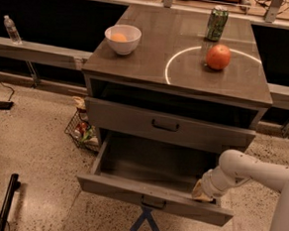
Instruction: Open middle drawer
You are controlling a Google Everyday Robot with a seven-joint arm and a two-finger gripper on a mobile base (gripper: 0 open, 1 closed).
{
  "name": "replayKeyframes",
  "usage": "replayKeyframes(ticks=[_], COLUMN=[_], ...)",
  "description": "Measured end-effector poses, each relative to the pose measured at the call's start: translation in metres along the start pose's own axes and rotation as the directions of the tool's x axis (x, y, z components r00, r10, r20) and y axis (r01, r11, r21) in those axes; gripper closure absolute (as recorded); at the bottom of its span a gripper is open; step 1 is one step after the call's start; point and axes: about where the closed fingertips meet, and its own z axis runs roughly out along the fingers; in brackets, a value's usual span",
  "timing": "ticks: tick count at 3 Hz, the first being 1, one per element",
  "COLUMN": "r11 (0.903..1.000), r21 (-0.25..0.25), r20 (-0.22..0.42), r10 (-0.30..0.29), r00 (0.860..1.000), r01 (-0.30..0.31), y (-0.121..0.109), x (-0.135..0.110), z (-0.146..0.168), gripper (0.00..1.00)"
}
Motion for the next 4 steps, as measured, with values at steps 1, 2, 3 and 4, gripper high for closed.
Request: replayKeyframes(ticks=[1, 2, 3, 4], r11=[0.99, 0.9805, 0.9652, 0.9611], r21=[-0.133, -0.182, -0.223, -0.23], r20=[-0.015, -0.023, -0.033, -0.032], r10=[0.045, 0.071, 0.132, 0.149], r00=[0.999, 0.997, 0.991, 0.988], r01=[-0.047, -0.075, -0.136, -0.152], y=[0.047, 0.068, 0.098, 0.106], x=[-0.011, -0.014, -0.019, -0.021], z=[0.001, -0.001, -0.01, -0.013], gripper=[1.0, 1.0, 1.0, 1.0])
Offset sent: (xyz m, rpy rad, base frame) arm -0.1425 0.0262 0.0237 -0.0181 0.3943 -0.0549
